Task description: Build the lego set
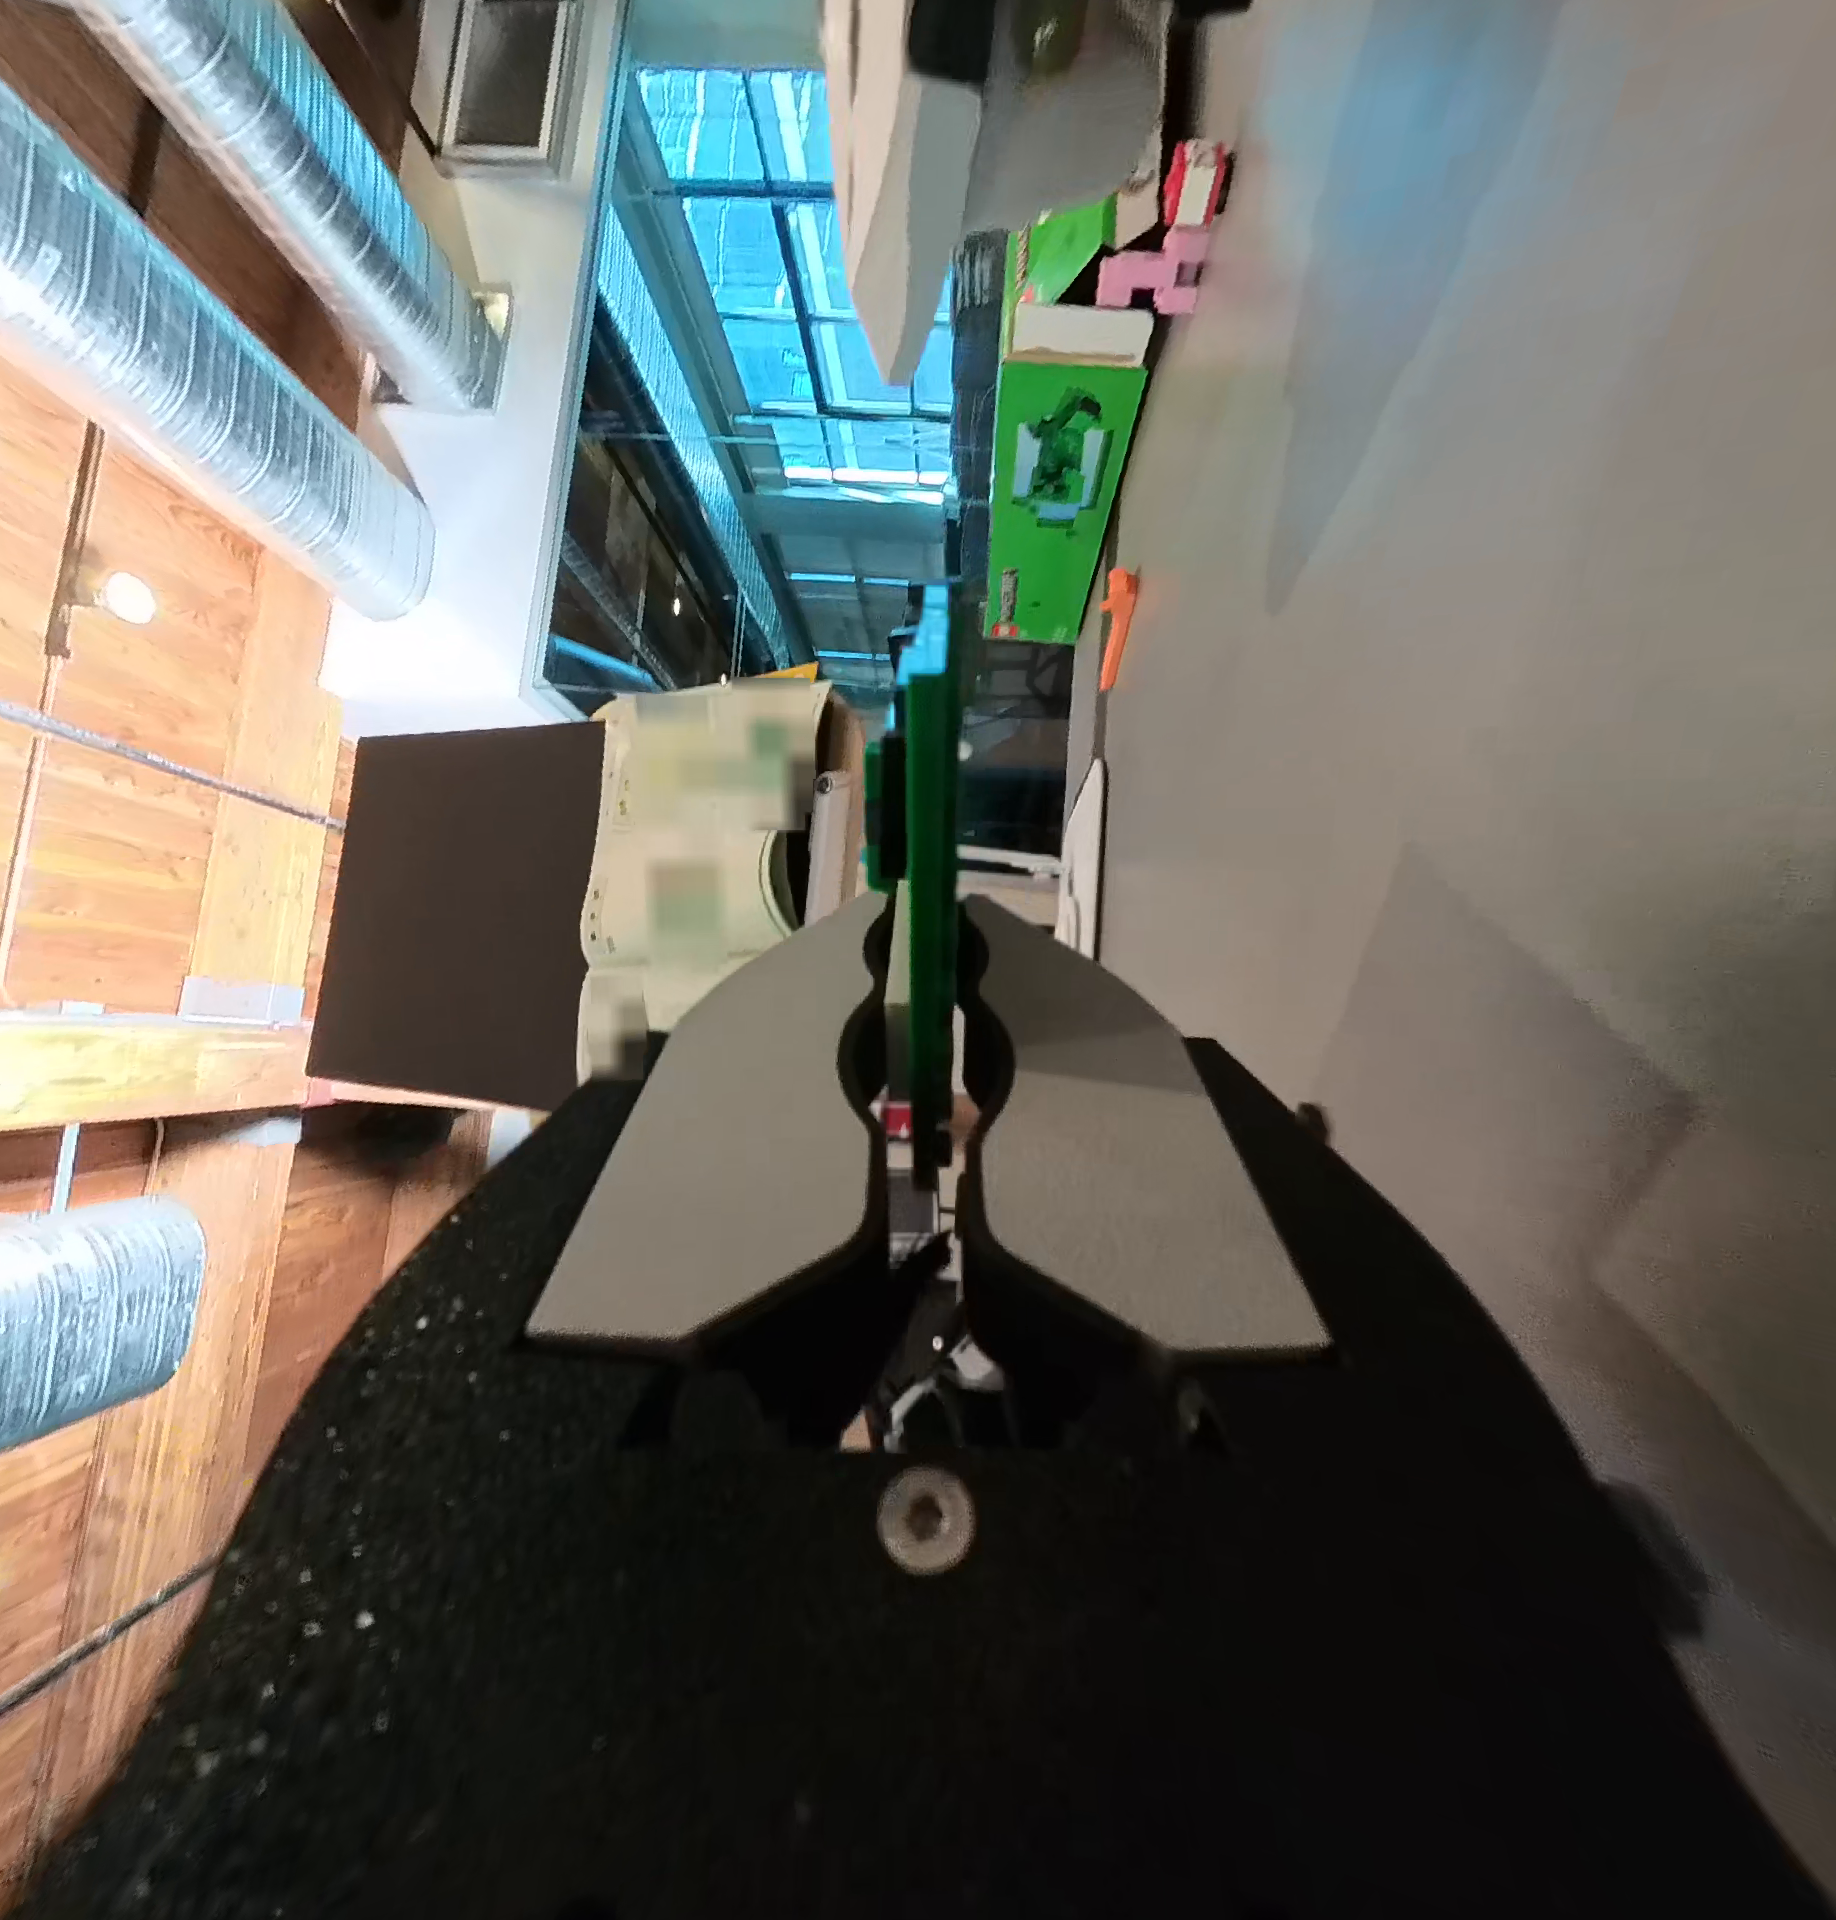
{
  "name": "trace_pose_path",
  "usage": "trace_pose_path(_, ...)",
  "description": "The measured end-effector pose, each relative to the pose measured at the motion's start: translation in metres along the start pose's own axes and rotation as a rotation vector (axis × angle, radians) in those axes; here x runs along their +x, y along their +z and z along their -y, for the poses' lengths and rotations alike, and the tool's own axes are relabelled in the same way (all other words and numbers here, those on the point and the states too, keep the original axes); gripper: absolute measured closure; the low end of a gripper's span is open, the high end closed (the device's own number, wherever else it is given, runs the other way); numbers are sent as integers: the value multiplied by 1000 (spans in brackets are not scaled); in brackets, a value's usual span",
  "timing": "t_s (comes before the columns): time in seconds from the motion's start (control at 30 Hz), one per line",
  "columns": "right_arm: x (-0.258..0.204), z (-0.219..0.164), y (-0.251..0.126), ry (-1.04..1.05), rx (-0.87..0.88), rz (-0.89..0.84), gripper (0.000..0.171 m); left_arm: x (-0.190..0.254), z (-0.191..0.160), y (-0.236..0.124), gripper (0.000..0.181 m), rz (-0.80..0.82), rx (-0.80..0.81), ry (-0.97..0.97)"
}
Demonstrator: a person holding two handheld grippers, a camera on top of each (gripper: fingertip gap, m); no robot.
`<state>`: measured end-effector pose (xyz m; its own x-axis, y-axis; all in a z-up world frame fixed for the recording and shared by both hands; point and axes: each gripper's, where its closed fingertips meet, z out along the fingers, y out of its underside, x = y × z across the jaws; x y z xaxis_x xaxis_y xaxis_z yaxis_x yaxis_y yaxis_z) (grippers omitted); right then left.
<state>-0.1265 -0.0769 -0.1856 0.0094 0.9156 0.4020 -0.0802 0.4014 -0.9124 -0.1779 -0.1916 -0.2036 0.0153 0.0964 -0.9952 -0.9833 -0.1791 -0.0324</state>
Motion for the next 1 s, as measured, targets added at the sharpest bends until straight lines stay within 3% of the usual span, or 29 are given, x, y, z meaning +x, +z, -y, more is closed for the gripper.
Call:
trace_pose_path(0.23, -1, 0, 0, -4, -1, 2, 171, -9, -14, 4, 173, 51, -80, -26)
trace_pose_path(1.0, -3, -1, -1, -16, -5, 9, 171, 1, -9, 1, 173, -9, -45, -5)
